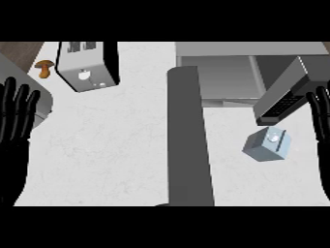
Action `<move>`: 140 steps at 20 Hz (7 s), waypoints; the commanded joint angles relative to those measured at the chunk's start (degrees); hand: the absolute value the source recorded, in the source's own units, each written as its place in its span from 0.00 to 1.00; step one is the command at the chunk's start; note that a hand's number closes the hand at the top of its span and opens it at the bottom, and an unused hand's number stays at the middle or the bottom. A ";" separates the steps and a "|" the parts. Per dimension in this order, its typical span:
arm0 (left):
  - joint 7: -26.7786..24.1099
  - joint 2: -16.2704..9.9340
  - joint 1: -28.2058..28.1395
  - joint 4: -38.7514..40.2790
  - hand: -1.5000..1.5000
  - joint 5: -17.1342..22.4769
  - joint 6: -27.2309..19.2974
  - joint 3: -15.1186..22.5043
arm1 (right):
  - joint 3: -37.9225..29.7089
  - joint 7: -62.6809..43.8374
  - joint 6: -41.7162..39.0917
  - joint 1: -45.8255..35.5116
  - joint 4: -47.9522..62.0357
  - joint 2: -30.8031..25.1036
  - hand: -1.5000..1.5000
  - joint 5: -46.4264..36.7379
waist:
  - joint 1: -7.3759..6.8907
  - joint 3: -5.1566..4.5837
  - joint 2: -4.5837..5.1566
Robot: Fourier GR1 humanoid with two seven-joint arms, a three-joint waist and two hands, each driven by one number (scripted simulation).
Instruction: Pick up the milk, place it into the microwave and close the microwave
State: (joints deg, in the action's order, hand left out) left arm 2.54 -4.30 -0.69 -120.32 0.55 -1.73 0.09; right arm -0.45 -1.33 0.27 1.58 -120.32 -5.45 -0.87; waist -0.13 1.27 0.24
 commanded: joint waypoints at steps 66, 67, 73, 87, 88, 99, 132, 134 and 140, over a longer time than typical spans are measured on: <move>-2.28 3.38 -18.78 -9.16 0.00 2.16 8.95 4.25 | -18.18 61.97 -5.13 -18.49 94.69 -4.76 0.00 2.17 | -0.48 -1.21 -0.11; -1.04 4.26 -18.57 -11.75 0.00 -0.45 7.18 7.19 | -18.34 59.27 -6.04 -20.98 94.39 -6.96 0.00 2.55 | -0.45 -1.22 -0.14; -3.58 4.26 -20.25 -10.99 0.00 -0.66 6.41 10.06 | -15.51 70.66 0.35 -18.95 95.11 -6.68 1.00 -3.51 | -0.70 -1.14 -0.02; -3.60 1.93 -22.63 -11.54 0.00 4.94 9.41 2.07 | -9.11 72.24 -10.88 -9.60 88.33 0.18 1.00 -1.84 | -0.21 -1.26 -0.32; -5.60 2.75 -25.46 -11.16 0.00 3.60 10.02 4.32 | -7.41 70.65 -12.90 -6.85 83.44 0.45 1.00 -1.78 | 0.11 -1.33 -0.55; 0.47 -0.18 -15.88 -7.89 0.00 11.03 9.81 -4.86 | -3.30 51.60 0.09 -8.55 64.96 5.33 1.00 -0.93 | 0.05 -1.28 -0.25; -6.04 0.43 -17.19 -2.14 0.00 9.42 15.42 -5.06 | -12.42 36.86 38.39 -53.97 104.82 -9.09 1.00 -10.76 | -4.15 -1.14 1.62; -3.64 -0.11 -17.50 -4.83 0.00 9.27 15.21 -4.38 | -12.12 38.89 41.66 -54.74 105.68 -9.03 1.00 -11.82 | -5.25 -1.03 1.96; -3.88 -0.59 -18.17 -4.68 0.00 7.19 15.41 -4.14 | -6.44 33.45 37.21 -59.47 113.88 -8.72 0.00 -17.88 | -6.14 -1.08 2.04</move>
State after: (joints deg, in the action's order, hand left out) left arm -1.26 -4.49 -18.14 -124.71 8.78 13.53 -3.94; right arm -8.63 33.51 38.79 -55.81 -9.91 -13.67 -16.50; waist -5.60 0.17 2.12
